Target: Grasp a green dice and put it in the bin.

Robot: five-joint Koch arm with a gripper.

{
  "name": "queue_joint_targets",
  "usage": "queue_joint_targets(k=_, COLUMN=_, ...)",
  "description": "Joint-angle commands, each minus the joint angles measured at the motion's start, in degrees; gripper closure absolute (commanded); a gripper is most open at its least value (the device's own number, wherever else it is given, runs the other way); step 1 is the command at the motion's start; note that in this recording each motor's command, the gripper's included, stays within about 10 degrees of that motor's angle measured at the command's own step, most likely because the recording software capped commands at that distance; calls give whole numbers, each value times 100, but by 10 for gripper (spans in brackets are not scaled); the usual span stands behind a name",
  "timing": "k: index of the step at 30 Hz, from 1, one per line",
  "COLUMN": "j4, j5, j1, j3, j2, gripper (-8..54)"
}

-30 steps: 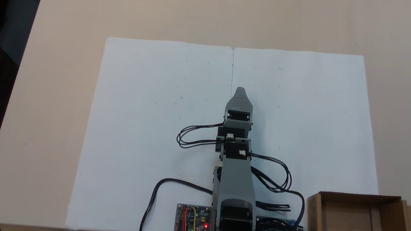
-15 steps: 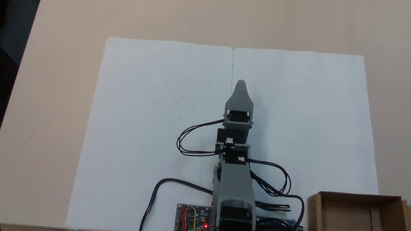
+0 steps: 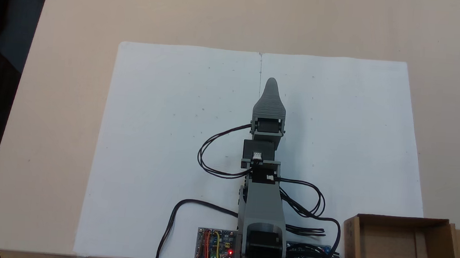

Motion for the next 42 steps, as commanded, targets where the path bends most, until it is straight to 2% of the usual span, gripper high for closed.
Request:
queue_joint_targets(k=1, j4=-974, j5=-457, j1=105, j3=422, j2=659, gripper=-11)
queue_joint_targets(k=17, j4=-2230, j5=-439, j1=88, j3=422, j2=659, gripper=3)
queue_joint_targets(k=42, j4=-2259, j5=-431, j1=88, j3=422, j2=659, gripper=3)
